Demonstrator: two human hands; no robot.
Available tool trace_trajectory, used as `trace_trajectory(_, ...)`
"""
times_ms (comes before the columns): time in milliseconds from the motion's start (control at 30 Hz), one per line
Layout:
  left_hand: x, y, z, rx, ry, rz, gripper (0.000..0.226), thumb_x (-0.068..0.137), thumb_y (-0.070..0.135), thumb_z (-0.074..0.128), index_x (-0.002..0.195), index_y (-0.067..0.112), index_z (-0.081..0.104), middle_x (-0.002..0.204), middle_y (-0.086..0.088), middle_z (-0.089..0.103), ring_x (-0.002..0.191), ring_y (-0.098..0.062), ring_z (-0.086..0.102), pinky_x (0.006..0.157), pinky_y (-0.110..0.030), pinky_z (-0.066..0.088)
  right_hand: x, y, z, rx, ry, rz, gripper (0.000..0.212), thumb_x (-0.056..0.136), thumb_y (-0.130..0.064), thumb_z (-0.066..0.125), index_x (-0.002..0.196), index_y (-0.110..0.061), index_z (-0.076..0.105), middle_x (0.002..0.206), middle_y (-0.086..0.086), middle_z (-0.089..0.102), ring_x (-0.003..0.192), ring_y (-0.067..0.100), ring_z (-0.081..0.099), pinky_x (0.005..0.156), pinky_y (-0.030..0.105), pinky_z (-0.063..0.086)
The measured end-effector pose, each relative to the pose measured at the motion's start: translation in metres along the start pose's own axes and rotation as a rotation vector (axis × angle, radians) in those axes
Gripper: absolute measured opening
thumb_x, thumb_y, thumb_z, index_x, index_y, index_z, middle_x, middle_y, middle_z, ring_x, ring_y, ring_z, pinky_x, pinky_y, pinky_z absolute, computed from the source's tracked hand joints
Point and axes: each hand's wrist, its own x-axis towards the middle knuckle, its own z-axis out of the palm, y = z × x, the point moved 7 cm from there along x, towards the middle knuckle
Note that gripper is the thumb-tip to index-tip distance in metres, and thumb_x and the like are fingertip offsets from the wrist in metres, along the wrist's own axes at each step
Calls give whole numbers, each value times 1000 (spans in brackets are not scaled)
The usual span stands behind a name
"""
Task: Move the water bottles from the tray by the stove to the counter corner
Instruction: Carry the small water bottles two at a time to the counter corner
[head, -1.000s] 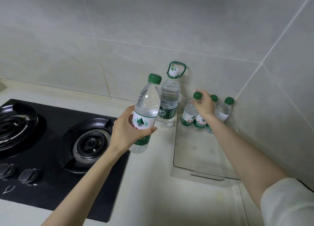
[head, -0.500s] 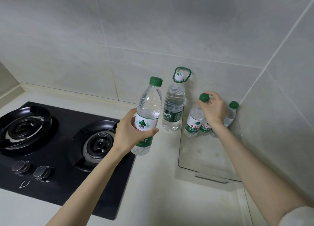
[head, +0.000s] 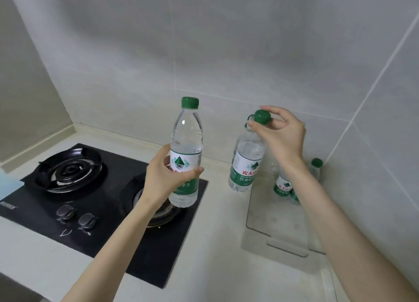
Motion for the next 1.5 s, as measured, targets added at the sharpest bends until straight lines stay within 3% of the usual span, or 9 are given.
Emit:
trace_trajectory(100, -14, 7, -24, 20, 44, 7, 51, 60, 24, 91, 99, 32, 60, 89, 10, 72, 82, 0, 68, 69, -19, 54, -18, -19, 29, 42, -98, -14, 37, 68, -9, 86, 101, -19, 72, 81, -3, 76, 78, 12, 73, 83, 35, 59)
trace_trajectory(200, -34, 7, -52, 31, 119, -14, 56, 59, 23, 91, 107, 26, 61, 89, 10, 73, 82, 1, 68, 73, -24, 56, -39, -35, 59, 87, -206, -27, 37, 69, -10, 85, 103, -17, 72, 81, -4, 76, 78, 12, 73, 80, 31, 60)
trace_trajectory(433, -91, 3, -119, 38, 287, -69, 57, 59, 21, 91, 107, 28, 62, 86, 17, 73, 80, 2, 68, 67, -15, 53, -90, -63, 132, 181, -443, -66, 40, 66, -11, 88, 102, -19, 73, 83, -4, 77, 76, 7, 73, 73, 20, 56)
trace_trajectory(700, -155, -1, -213, 85, 494, -98, 55, 60, 20, 91, 106, 29, 62, 86, 18, 73, 80, 0, 69, 71, -22, 53, -155, -99, 219, 231, -629, -81, 38, 64, -17, 89, 99, -22, 74, 85, -4, 77, 81, 7, 74, 84, 31, 59)
trace_trajectory(833, -188, -2, -272, 96, 601, -88, 55, 60, 19, 91, 105, 30, 62, 88, 13, 74, 81, -1, 70, 72, -25, 56, -198, -126, 267, 279, -715, -93, 37, 65, -15, 89, 98, -22, 74, 83, -6, 77, 79, 6, 73, 79, 25, 58)
trace_trajectory(1200, -292, -9, -441, 110, 774, -90, 57, 59, 14, 90, 100, 38, 60, 83, 14, 74, 79, -3, 71, 61, -15, 54, -337, -202, 391, 405, -894, -92, 42, 67, -14, 88, 105, -15, 73, 89, -3, 77, 82, 8, 74, 79, 26, 59)
trace_trajectory(1500, -384, -18, -556, 165, 926, -132, 56, 61, 9, 89, 106, 29, 62, 85, 14, 74, 79, -3, 71, 62, -14, 53, -453, -262, 486, 517, -1060, -75, 41, 66, -12, 88, 105, -14, 74, 91, 3, 77, 84, 12, 74, 81, 27, 58)
